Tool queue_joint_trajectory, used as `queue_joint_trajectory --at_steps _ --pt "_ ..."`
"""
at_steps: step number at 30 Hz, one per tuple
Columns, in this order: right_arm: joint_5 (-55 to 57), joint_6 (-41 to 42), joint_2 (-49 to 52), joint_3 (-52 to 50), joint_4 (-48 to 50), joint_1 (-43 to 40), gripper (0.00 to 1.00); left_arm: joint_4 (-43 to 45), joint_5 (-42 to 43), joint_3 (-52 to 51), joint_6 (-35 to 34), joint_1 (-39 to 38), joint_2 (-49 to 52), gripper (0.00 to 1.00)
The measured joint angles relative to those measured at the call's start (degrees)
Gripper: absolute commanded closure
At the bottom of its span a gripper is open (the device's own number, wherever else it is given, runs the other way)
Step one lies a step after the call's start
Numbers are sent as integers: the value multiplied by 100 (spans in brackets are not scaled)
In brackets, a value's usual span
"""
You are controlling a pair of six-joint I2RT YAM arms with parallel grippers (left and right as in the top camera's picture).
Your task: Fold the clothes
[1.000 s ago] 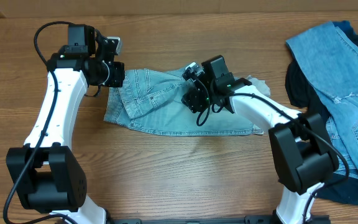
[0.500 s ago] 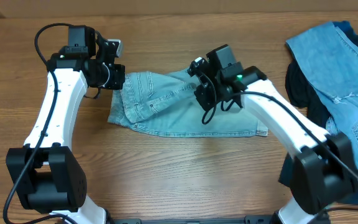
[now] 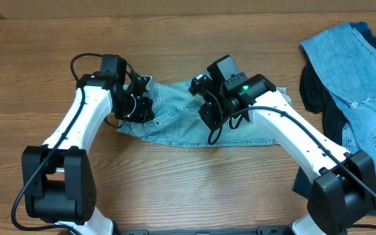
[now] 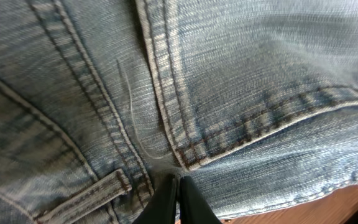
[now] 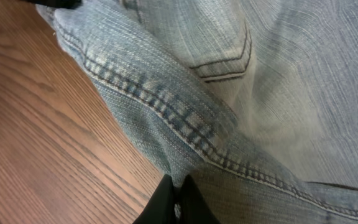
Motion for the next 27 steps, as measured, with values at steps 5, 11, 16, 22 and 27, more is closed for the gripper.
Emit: queue_joint_trajectory --at_steps 5,11,16,22,27 --pt "133 2 0 0 -13 0 96 -345 164 -13 275 -79 0 36" --pt "162 0 0 0 103 0 96 -369 -704 -50 485 -175 -1034 0" --pt "166 0 0 0 243 0 96 -87 -2312 -133 660 -730 -1239 0" --pt "166 -4 0 0 334 0 96 107 -2647 -138 1250 -741 -1239 0" --pt "168 -11 0 0 529 0 96 -601 -2649 -149 1349 -1115 -1329 0"
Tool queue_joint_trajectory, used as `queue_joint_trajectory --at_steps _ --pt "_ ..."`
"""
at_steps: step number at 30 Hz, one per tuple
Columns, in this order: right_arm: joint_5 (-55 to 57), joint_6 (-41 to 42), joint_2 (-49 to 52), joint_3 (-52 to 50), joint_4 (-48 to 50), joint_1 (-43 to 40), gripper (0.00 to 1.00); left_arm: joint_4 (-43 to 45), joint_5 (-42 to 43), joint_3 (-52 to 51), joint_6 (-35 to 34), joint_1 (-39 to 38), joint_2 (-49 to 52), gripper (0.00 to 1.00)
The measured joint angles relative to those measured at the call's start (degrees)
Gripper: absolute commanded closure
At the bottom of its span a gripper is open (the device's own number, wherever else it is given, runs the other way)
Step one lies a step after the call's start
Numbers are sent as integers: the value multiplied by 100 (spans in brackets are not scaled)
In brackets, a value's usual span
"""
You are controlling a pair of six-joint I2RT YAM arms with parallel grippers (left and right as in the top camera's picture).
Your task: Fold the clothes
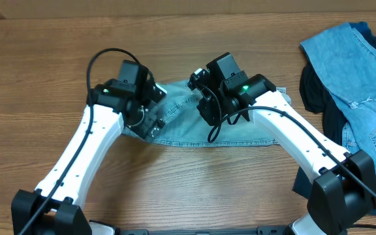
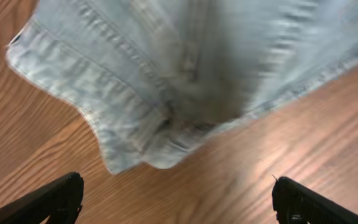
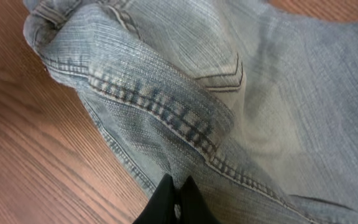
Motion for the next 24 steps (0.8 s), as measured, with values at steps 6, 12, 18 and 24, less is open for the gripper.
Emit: queue_joint_trajectory --at_steps 6,12,18,24 --pt "-2 -11 0 0 101 -2 96 1674 -243 -1036 107 -251 -129 0" --pt "-4 -9 0 0 31 -2 96 2994 -243 -2020 164 -251 -57 93" --pt "-7 -9 0 0 -90 -2 96 3381 -763 -2055 400 -118 15 96" --pt "-94 -9 0 0 -144 0 96 3921 -1851 -2055 1574 -131 20 96"
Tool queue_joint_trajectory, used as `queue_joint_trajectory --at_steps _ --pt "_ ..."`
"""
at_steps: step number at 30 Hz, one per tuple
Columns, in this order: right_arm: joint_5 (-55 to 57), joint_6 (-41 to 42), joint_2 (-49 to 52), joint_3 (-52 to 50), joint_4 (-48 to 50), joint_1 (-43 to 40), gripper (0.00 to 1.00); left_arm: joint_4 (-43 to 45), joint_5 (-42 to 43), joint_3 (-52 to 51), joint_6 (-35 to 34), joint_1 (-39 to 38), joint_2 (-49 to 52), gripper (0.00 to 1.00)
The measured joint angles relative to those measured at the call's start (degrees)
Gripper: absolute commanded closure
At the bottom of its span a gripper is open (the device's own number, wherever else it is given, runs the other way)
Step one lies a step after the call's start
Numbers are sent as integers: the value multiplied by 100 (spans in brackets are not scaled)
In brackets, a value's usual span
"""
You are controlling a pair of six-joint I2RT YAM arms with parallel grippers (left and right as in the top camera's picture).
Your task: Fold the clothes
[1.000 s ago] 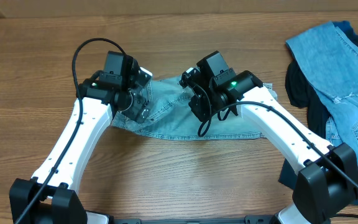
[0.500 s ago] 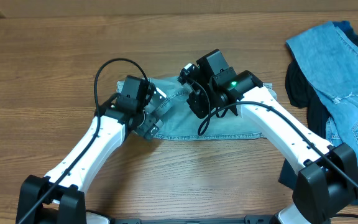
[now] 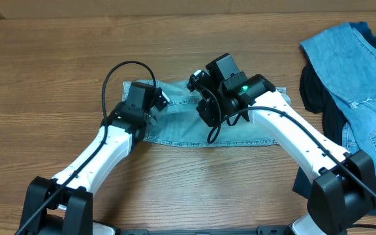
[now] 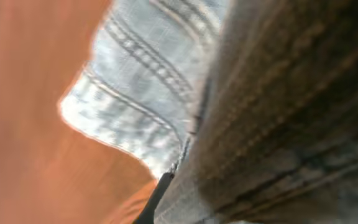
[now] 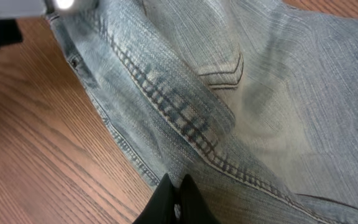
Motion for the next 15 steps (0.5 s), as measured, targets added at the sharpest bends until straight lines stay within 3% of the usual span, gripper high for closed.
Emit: queue_joint_trajectory --at_steps 9,15 --pt "-175 0 0 39 111 15 96 728 -1261 393 1635 -68 0 96" --pt "-236 2 0 46 -179 -52 96 -824 -575 498 1281 2 2 96"
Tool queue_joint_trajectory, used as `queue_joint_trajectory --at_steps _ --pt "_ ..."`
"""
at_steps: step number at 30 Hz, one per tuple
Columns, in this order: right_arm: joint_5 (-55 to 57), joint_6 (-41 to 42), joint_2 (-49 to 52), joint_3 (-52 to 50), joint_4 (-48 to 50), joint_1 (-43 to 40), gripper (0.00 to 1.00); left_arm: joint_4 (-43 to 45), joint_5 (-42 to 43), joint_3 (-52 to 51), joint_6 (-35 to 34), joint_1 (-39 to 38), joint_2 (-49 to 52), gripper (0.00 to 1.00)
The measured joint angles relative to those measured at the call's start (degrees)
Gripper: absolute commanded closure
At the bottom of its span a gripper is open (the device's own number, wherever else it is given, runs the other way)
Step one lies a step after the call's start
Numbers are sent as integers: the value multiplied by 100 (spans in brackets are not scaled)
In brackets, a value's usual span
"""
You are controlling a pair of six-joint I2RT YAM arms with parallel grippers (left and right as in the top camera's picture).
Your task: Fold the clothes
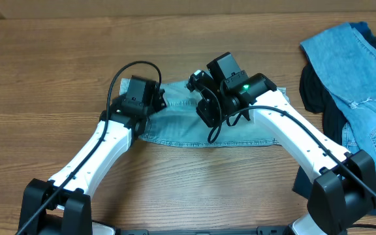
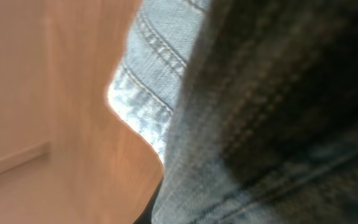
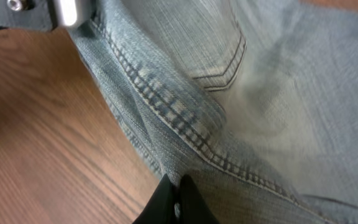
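Light-blue denim shorts [image 1: 201, 127] lie across the middle of the wooden table [image 1: 44, 65]. My left gripper [image 1: 151, 102] sits at their left end. In the left wrist view, blurred denim [image 2: 278, 112] lies over the fingers and hides them, and the gripper seems shut on that edge. My right gripper [image 1: 204, 114] is over the shorts' middle. Its black fingertips [image 3: 175, 198] are pinched shut on a stitched fold of the denim [image 3: 179, 118], just below a back pocket seam [image 3: 225, 68].
At the right edge of the table lies a heap of clothes, with blue jeans [image 1: 358, 72] over a dark garment [image 1: 315, 91]. A metal part of the left gripper [image 3: 67, 12] shows at the top left of the right wrist view.
My left gripper has shifted slightly towards the far side at the shorts' left end, and that end now sits under it. The right gripper stays shut on the same fold.
At first both grippers were shut on the bunched shorts, the left one at their far left end. Then the left gripper was open above that end, with the cloth let go. After that it was shut on the left edge, where it remains. The right gripper held throughout.
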Motion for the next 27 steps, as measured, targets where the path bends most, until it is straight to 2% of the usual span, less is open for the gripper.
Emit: queue_joint_trajectory --at_steps 1,2,3,4,6,7,8,10,12,14,19,22,24,27 --pt "-15 -4 0 28 -101 -4 93 -264 214 7 -83 11 0 96" --pt "-37 0 0 107 -286 -24 79 -409 387 7 -166 13 4 96" --pt "-33 0 -2 299 -634 -63 52 -511 516 7 -260 13 17 96" --pt "24 -9 -11 492 -1016 -107 46 -551 529 7 -317 55 52 96" --pt "109 15 -136 927 -1650 -264 18 -610 525 7 -380 184 175 96" --pt "144 72 -262 1054 -1738 -293 9 -616 525 7 -413 212 260 96" --pt "162 192 -470 1113 -1681 -295 8 -614 527 7 -426 223 337 96" --pt "177 323 -798 1193 -1434 -396 15 -590 527 7 -444 260 476 96" --pt "188 525 -800 1222 -1239 -688 17 -579 522 7 -446 278 514 96" --pt "345 946 -448 1222 -1228 -1084 14 -560 479 7 -448 275 514 96" --pt "866 2402 881 1172 -1235 -2326 16 -544 387 7 -448 275 520 96" --pt "881 2702 1014 1163 -1226 -3195 23 -544 365 7 -448 275 520 96" --pt "529 2787 1078 1163 -1543 -3593 24 -546 350 7 -448 275 522 96" --pt "107 2979 1266 1152 -2076 -3779 37 -544 348 7 -448 275 522 96"
